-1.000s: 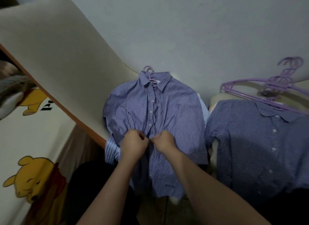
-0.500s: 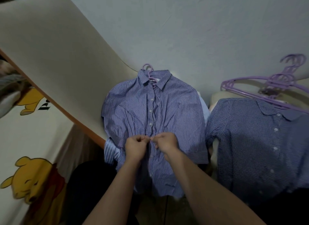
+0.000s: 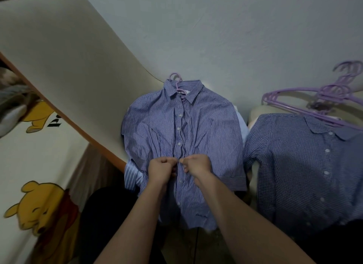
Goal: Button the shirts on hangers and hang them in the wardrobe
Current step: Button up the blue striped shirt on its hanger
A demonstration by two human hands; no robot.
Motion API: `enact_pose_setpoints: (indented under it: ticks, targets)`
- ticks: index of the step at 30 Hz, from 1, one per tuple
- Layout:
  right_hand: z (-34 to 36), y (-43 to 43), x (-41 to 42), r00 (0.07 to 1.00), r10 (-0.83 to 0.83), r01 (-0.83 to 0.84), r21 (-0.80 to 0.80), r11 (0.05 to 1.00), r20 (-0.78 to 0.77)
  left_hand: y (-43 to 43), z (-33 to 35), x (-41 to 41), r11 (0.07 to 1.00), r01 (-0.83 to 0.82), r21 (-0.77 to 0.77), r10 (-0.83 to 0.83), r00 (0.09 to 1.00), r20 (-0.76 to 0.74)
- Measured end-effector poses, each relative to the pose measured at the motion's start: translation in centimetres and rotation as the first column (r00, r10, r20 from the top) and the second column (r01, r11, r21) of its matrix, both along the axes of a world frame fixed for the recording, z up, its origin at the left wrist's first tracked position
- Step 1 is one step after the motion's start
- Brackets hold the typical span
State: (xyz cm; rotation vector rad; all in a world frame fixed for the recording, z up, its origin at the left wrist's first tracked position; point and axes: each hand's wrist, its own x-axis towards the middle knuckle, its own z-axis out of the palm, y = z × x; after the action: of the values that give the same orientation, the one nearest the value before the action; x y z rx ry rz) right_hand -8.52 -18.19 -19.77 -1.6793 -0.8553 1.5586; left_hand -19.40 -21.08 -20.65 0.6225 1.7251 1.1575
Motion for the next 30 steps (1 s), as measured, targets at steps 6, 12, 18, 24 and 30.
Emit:
enact_pose_setpoints:
  ticks: [6,12,18,24,30]
  targets:
    - [0.1,-0.1,0.3,1.0,0.006,-0.006,0.005,1.0,-0.004,0.3,0.2,0.5,0.999,-0.034,-0.033,0.035,0.998,0.043]
    - [0.0,-0.2,0.3,0.998,-0.022,0.021,-0.005,1.0,-0.052,0.4,-0.2,0.5,0.998,-0.052,-0.04,0.052,0.999,0.005]
    - [-0.6,-0.2,-0.3,0.998,0.022,-0.025,0.046,0.999,0.062,0.3,-0.5,0.5,0.999,-0.038,-0.024,0.038,0.999,0.003]
    - [-0.1,0.6,-0.3,0.998,0.013,-0.011,-0.033,0.999,0.069,0.0,-0.5,0.9,0.998,-0.055,-0.006,0.055,0.998,-0.043]
    - [-0.8,1.0,-1.8,0.987,0.043,-0.044,-0.002,0.999,0.155,0.2,-0.1,0.8,0.996,-0.088,-0.01,0.088,0.994,0.063]
